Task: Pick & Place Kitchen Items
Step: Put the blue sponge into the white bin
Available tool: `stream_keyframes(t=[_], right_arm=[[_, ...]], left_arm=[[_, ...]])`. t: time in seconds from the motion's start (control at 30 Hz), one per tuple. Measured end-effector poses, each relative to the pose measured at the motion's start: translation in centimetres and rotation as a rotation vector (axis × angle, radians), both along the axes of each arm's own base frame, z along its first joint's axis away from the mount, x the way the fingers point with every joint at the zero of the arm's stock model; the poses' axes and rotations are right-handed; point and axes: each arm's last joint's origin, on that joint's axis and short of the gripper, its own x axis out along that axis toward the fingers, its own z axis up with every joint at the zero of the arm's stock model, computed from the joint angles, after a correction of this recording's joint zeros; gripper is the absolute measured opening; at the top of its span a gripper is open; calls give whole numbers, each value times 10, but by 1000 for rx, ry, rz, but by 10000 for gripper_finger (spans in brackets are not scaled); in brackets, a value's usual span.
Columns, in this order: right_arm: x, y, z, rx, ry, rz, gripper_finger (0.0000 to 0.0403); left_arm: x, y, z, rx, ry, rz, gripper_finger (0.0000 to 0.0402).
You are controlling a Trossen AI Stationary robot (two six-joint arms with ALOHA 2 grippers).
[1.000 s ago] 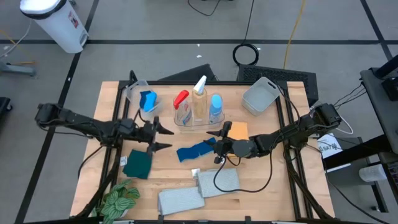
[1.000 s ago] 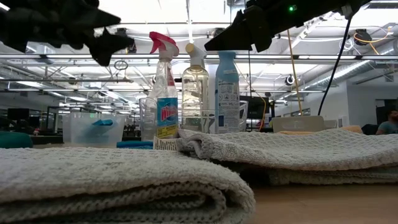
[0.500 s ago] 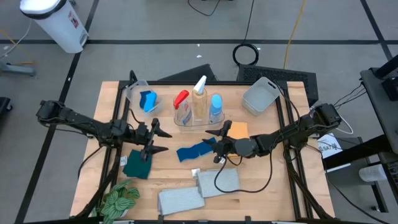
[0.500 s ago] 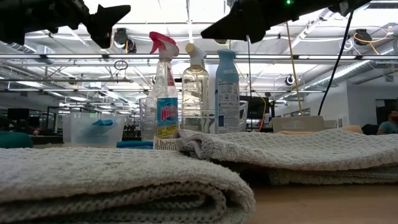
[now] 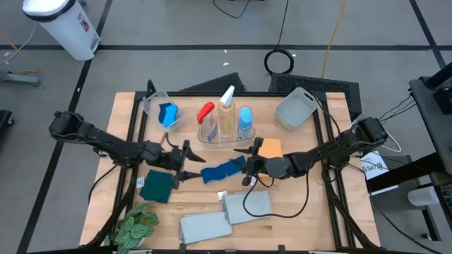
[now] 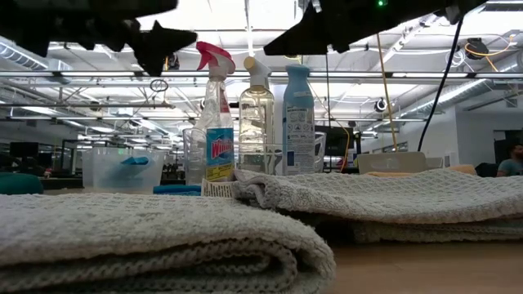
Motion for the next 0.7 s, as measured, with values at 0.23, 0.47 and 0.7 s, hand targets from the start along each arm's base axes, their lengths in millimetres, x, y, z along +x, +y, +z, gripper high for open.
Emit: stream_keyframes(t=[0.23, 0.47, 0.7], right_arm=[[3, -11, -11, 200, 74, 153, 155], [4, -39, -36, 380, 275, 112, 155], [10, -49, -67, 411, 413, 143, 155]], left_arm=[[28, -7, -16, 35, 152, 1, 266], [38, -5, -25, 44, 194, 26, 266], [40, 3, -24, 31, 193, 58, 266]])
